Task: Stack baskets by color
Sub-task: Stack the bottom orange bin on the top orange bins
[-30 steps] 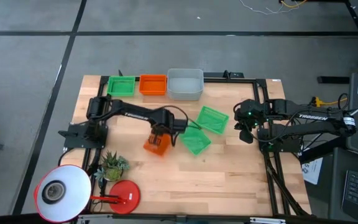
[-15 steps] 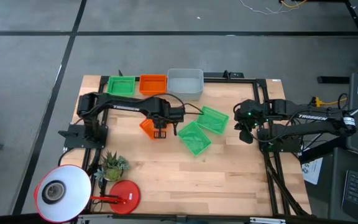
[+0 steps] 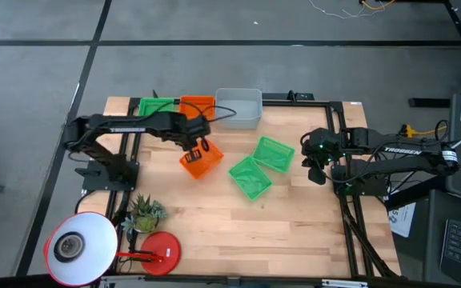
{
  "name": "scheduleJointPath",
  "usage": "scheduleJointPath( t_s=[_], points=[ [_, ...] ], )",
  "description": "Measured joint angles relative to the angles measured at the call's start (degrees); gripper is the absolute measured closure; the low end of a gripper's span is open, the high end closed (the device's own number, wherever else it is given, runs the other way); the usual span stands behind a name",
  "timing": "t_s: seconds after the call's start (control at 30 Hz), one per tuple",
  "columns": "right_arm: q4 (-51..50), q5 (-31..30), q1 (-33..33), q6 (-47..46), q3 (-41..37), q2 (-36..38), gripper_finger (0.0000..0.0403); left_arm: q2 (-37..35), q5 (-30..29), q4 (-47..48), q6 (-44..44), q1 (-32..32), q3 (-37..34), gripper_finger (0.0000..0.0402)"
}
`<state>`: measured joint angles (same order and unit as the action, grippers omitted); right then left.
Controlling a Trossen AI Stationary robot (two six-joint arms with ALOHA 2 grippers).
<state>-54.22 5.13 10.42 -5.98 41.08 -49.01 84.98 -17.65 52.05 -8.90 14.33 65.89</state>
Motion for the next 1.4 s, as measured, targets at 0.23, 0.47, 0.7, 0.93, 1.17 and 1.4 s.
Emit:
scheduleJointPath(
  t_s=[0.23, 0.47, 0.7, 0.93, 1.17, 1.4],
  points=[
    [0.04, 0.02, 0.01, 0.03, 0.00, 0.00, 0.0359, -5.89, 0.29, -14.25, -3.12, 2.27, -9.31, 0.0332],
    [0.03, 0.04, -0.01, 0.01, 0.00, 0.00, 0.0359, -5.52, 2.21, -15.08, -4.48, 4.24, -9.31, 0.0317],
    [0.02, 0.04, -0.01, 0.03, 0.02, 0.02, 0.0359, -4.49, 5.27, -13.41, -10.06, 6.18, -9.32, 0.0310],
    [0.02, 0.04, -0.01, 0.07, 0.02, 0.02, 0.0359, 0.86, 6.65, -13.27, -11.72, 5.80, -9.38, 0.0277],
    [0.02, 0.04, -0.01, 0.14, 0.02, 0.02, 0.0359, 3.71, 9.86, -15.46, -11.59, 5.15, -9.38, 0.0259],
    [0.02, 0.04, -0.01, 0.14, 0.02, 0.02, 0.0359, 3.74, 9.82, -15.73, -11.55, 4.67, -9.38, 0.0259]
  ],
)
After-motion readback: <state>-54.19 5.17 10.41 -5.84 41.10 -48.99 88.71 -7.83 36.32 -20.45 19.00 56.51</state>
